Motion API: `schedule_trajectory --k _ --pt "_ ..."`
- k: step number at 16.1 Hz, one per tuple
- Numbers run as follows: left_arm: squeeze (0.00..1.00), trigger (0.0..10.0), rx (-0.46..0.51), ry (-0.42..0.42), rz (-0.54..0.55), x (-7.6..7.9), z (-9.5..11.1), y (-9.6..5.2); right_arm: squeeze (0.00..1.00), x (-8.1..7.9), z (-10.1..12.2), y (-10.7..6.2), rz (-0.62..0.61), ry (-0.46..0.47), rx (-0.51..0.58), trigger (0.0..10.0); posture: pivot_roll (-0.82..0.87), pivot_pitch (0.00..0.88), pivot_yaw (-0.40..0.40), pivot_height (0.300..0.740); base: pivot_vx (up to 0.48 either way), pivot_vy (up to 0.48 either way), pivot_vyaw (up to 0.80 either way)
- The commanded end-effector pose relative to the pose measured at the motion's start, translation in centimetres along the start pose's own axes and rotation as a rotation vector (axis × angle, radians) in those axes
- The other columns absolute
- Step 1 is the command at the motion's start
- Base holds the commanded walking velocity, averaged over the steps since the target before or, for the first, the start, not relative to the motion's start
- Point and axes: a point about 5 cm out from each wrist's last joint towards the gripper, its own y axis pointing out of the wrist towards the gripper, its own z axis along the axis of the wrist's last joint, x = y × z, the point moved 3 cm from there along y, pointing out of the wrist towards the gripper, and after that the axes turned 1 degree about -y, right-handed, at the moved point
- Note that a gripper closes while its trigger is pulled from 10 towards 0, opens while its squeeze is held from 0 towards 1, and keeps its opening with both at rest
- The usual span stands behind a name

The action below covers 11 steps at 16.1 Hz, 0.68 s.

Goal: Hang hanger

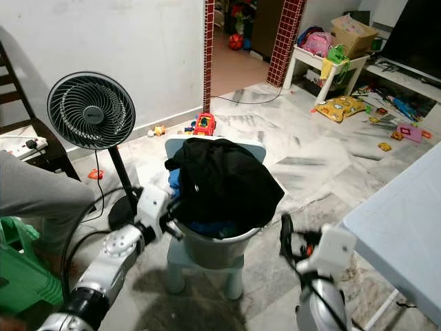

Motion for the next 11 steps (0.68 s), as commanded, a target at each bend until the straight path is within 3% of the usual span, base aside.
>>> schedule_trajectory --k 1,2,3,5,7,11 --pt "0.0 6.5 0.034 0.018 -0.02 0.3 1.4 0.4 0.0 -0.2 0.8 -0.4 -0.006 -0.002 0.037 10.0 0.01 0.0 -0.032 0.74 0.0 0.0 -0.8" --pt "0.0 7.2 0.038 0.004 -0.015 0.1 1.8 0.6 0.0 -0.3 0.9 -0.5 -0.004 -0.002 0.038 10.0 0.01 0.0 -0.028 0.74 0.0 0.0 -0.8" --pt "0.0 9.8 0.037 -0.009 -0.02 0.1 2.0 0.7 0.0 -0.3 0.9 -0.4 -0.003 -0.003 0.039 10.0 0.0 0.0 -0.014 0.74 0.0 0.0 -0.8" --pt "0.0 10.0 0.022 0.045 -0.062 0.6 2.4 1.6 0.0 0.6 1.2 0.4 -0.05 0.007 0.059 10.0 0.01 0.0 -0.004 0.74 0.0 0.0 -0.8" --pt "0.0 10.0 0.036 0.02 -0.07 0.7 3.4 2.1 0.0 1.2 2.0 0.8 -0.073 -0.019 0.095 10.0 0.02 0.0 0.003 0.74 0.0 0.0 -0.8" --pt "0.0 10.0 0.018 -0.034 0.037 -1.3 3.0 1.8 0.0 3.7 2.4 0.4 -0.24 0.012 0.152 10.0 0.01 0.0 0.063 0.74 0.0 0.0 -0.8"
